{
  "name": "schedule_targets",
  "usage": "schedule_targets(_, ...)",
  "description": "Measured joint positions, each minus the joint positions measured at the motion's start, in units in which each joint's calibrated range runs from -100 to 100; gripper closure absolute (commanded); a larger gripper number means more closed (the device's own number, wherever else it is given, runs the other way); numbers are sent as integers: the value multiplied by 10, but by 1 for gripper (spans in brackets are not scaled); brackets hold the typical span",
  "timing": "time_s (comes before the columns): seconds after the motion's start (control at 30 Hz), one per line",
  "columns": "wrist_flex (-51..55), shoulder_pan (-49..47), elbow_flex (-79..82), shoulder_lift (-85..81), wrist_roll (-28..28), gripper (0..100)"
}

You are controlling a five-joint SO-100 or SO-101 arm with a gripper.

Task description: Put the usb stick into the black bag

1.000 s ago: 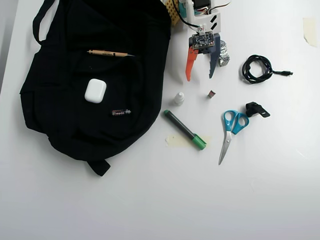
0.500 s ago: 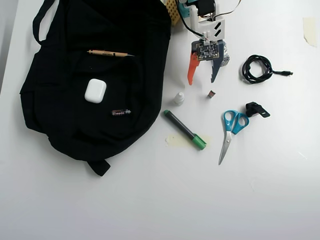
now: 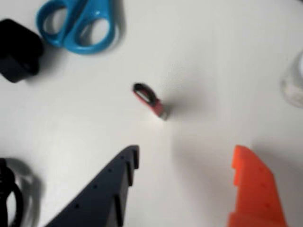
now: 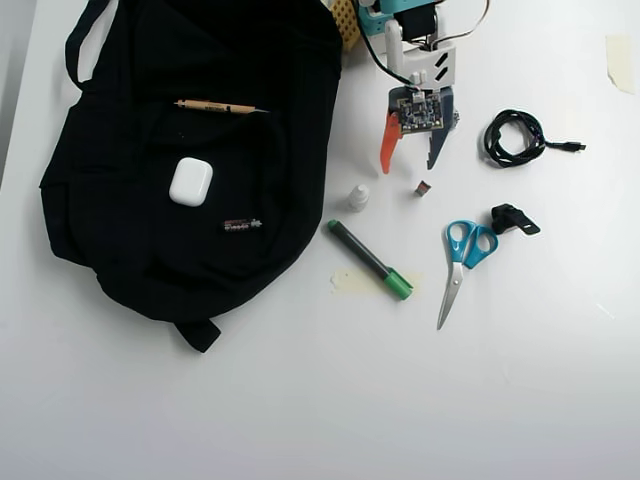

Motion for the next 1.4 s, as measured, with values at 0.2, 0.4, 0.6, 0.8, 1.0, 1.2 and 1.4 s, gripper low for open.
schedule_targets(0.2, -48, -8, -2, 38, 0, 74)
schedule_targets(0.4, -83, -9, -9, 67, 0, 74)
schedule_targets(0.6, -84, -13, -44, 108, -4, 74)
schedule_targets(0.8, -84, -18, -72, 138, -13, 74)
schedule_targets(1.0, -86, -21, -95, 163, -13, 74)
schedule_targets(1.2, -86, -26, -128, 198, -13, 75)
schedule_targets(1.4, -88, -25, -160, 234, -16, 75)
